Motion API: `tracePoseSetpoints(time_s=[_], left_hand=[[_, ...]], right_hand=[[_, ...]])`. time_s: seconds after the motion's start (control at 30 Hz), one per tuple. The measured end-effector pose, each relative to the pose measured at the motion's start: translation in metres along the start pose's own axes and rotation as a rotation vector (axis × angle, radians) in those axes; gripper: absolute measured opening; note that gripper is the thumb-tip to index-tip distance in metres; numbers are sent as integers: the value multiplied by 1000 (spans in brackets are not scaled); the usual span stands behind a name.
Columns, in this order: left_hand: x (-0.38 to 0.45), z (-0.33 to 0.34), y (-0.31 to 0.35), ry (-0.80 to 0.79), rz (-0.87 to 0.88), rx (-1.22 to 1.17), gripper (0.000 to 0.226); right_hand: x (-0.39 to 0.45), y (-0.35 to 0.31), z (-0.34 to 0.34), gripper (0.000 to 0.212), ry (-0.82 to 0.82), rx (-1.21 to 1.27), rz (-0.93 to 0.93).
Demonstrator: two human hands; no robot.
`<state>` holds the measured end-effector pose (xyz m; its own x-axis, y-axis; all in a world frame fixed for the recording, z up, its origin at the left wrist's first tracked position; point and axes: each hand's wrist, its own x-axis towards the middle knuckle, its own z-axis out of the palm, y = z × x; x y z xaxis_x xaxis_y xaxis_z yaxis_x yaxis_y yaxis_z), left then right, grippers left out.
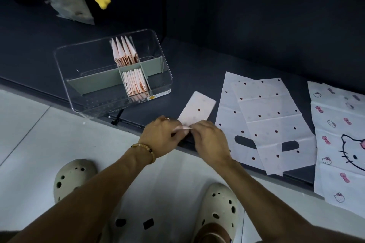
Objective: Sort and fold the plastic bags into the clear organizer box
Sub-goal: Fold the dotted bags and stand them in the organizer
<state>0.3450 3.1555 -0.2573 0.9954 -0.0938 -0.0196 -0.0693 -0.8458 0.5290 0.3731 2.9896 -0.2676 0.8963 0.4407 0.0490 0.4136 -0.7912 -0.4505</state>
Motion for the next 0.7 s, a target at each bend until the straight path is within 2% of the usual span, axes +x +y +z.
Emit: tracePoseSetpoints(time_s=[0.1,0.17,0.2,0.27,0.43,0.63,0.7], left_hand=[[4,-6,5,-86,-138,-318,34],[5,-7,6,-45,-196,-446,14],[7,-6,6,-7,-234,-435,4],[10,0,5,36,-329,-324,15],[23,13,8,25,-488,-193,23],[34,12,8,-2,-522,-16,23],[33,11,8,33,-445,107,26]], right_hand=[[9,9,-9,20,28,322,248],[14,12,-14,28,-16,487,369],[15,13,-14,25,-20,513,411],[18,13,-12,17,10,509,480],[26,15,-5,5,59,480,608],[32,17,-7,2,56,438,613],[34,18,-7,5,44,458,627]])
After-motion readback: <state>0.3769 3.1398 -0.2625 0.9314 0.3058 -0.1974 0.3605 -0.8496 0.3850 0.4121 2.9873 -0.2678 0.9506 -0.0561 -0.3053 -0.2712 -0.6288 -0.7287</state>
